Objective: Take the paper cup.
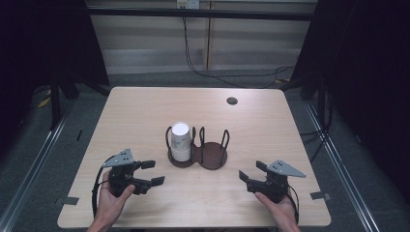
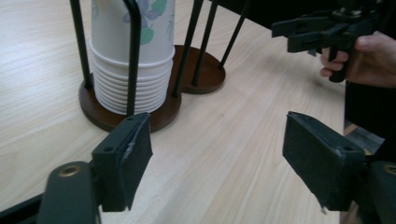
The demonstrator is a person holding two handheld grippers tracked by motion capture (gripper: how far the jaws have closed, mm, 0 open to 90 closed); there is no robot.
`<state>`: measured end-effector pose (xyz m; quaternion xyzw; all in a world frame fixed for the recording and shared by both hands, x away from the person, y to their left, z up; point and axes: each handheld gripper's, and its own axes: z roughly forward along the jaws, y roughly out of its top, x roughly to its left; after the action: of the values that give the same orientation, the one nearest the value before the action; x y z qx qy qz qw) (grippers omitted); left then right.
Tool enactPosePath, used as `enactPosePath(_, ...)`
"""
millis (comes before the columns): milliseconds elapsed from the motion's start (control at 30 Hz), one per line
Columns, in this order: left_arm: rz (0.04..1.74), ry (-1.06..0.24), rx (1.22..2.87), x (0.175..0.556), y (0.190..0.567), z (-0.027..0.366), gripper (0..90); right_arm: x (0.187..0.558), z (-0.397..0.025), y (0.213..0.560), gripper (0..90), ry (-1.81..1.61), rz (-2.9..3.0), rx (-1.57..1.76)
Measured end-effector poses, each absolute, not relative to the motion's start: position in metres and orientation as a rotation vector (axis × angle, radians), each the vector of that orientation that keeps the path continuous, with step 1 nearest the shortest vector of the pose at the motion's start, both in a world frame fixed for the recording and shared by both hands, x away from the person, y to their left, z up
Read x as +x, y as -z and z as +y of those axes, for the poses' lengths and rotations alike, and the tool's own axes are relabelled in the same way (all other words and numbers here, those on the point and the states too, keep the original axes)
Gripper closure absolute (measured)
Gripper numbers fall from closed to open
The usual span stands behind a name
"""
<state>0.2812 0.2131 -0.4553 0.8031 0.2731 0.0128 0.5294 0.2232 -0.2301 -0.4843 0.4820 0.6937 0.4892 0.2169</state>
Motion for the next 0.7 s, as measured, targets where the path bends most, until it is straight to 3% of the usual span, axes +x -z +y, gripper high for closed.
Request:
enactPosePath(33,0.652,-0.029,1.919,0.282,0.455,0.213,18.1,0.223,-0.229,0.484,18.8,-1.366,1.924,1.34)
enactPosePath(200,0.647,-0.079,1.967,0.288,0.457,0.209,19.6,0.223,-0.23,0.484,22.0,-1.416,1.989,1.346)
enactPosePath(700,0.617,-0.072,1.995,0.286,0.443,0.213,22.9,0.218,-0.228,0.478,19.4,-1.354,2.028,1.345)
